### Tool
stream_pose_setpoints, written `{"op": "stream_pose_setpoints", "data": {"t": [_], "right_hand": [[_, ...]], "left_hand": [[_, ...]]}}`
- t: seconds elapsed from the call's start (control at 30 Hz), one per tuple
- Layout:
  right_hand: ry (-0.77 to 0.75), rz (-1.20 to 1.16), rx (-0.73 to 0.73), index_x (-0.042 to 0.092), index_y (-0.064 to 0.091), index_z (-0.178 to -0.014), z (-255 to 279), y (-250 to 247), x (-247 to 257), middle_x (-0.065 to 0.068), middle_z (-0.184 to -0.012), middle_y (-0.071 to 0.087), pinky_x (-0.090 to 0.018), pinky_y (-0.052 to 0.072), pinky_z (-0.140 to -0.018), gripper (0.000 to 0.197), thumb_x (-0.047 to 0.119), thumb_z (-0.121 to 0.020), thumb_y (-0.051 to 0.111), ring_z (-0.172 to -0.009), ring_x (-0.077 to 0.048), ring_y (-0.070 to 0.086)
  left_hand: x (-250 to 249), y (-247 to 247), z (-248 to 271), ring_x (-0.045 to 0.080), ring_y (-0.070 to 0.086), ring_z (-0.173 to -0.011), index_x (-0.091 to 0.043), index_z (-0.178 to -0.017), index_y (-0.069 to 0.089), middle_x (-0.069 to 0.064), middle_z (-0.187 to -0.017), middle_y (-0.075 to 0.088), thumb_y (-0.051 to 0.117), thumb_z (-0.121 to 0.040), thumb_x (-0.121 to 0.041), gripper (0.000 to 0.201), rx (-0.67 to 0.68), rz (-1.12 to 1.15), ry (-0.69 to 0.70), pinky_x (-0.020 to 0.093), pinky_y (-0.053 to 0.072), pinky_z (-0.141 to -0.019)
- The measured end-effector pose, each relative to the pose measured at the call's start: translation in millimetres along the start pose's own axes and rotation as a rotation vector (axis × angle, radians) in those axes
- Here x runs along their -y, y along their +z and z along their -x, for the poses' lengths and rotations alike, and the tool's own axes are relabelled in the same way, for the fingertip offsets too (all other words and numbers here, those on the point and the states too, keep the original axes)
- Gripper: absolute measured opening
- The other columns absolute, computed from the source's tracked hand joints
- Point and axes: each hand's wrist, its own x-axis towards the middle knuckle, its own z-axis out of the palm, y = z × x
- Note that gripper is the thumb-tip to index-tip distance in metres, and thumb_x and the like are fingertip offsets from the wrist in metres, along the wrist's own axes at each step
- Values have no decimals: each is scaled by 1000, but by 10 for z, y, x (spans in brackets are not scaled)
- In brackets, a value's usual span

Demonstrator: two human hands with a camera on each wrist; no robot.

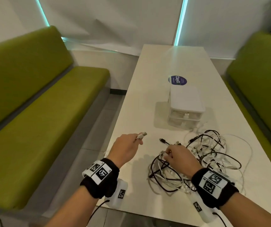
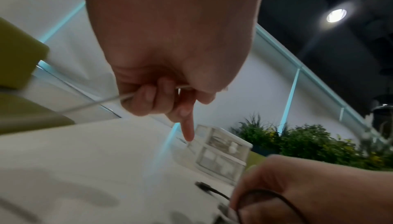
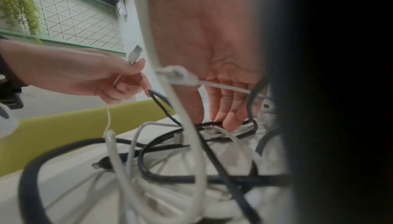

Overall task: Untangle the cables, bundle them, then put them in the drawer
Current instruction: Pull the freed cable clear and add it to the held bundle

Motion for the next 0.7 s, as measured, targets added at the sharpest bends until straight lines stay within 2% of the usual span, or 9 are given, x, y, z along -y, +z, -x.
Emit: {"op": "stream_pose_setpoints", "data": {"t": [0.13, 0.2, 0.3, 0.37, 0.43, 0.5, 0.6, 0.63, 0.7], "right_hand": [[28, -37, -33, 13, 62, -86, 41, 11, 9, -3, -86, 67, -38, 52, -74, 17, 28, -92, 55, -85, -23, 62], [22, -124, -63, 19, 57, -84, 69, -9, 8, 2, -83, 64, -35, 50, -72, 7, 23, -90, 58, -82, -19, 59], [12, -291, -121, 18, 57, -87, 125, -66, -5, 6, -80, 62, -29, 46, -67, 10, 26, -91, 62, -77, -15, 57], [40, -438, -187, 17, 58, -87, 157, -117, -34, 6, -80, 64, -27, 46, -66, 15, 30, -91, 65, -75, -14, 59], [72, -554, -260, 17, 59, -86, 171, -168, -70, 7, -80, 65, -23, 44, -63, 17, 32, -91, 66, -75, -9, 59], [100, -660, -319, 18, 60, -87, 186, -229, -90, 8, -81, 65, -16, 39, -61, 14, 30, -92, 66, -75, -4, 59], [107, -793, -399, 18, 62, -88, 213, -335, -78, 6, -83, 67, -12, 43, -61, 11, 27, -93, 65, -73, -3, 61], [94, -826, -431, 18, 63, -87, 215, -366, -65, 5, -83, 68, -16, 46, -63, 11, 28, -92, 66, -74, -4, 63], [74, -875, -483, 20, 66, -85, 215, -422, -32, 4, -81, 70, -24, 52, -67, 11, 29, -90, 68, -76, -9, 66]], "left_hand": [[-296, 266, -1, 20, 55, -76, -20, -92, 74, -10, -62, 49, 37, -103, -39, 44, 63, 25, 55, 32, 38, -70], [-376, 380, -8, 14, 49, -63, -20, -89, 76, -9, -56, 46, 42, -101, -36, 39, 73, 68, 57, 27, 34, -61], [-459, 517, -24, 12, 38, -50, -12, -82, 75, -4, -49, 40, 50, -98, -34, 37, 75, 177, 43, 25, 28, -52], [-541, 579, -31, 14, 45, -57, -9, -83, 73, -3, -56, 51, 49, -98, -37, 40, 45, 301, 18, 29, 35, -59], [-621, 621, -62, 8, 57, -73, -14, -87, 74, -5, -75, 66, 45, -100, -38, 40, -23, 420, -16, 21, 41, -70], [-709, 645, -78, 4, 54, -71, -9, -93, 70, -8, -78, 63, 41, -101, -40, 44, -69, 479, -48, 10, 37, -61], [-794, 672, -103, 18, 56, -74, -5, -94, 65, 4, -82, 64, 42, -99, -45, 47, -63, 544, -45, 21, 39, -63], [-834, 673, -94, 18, 56, -72, -8, -89, 65, 2, -78, 64, 42, -99, -46, 45, -50, 574, -39, 24, 40, -62], [-901, 667, -67, 6, 49, -60, -16, -84, 65, -10, -65, 54, 40, -100, -48, 44, -31, 634, -20, 23, 38, -57]]}}
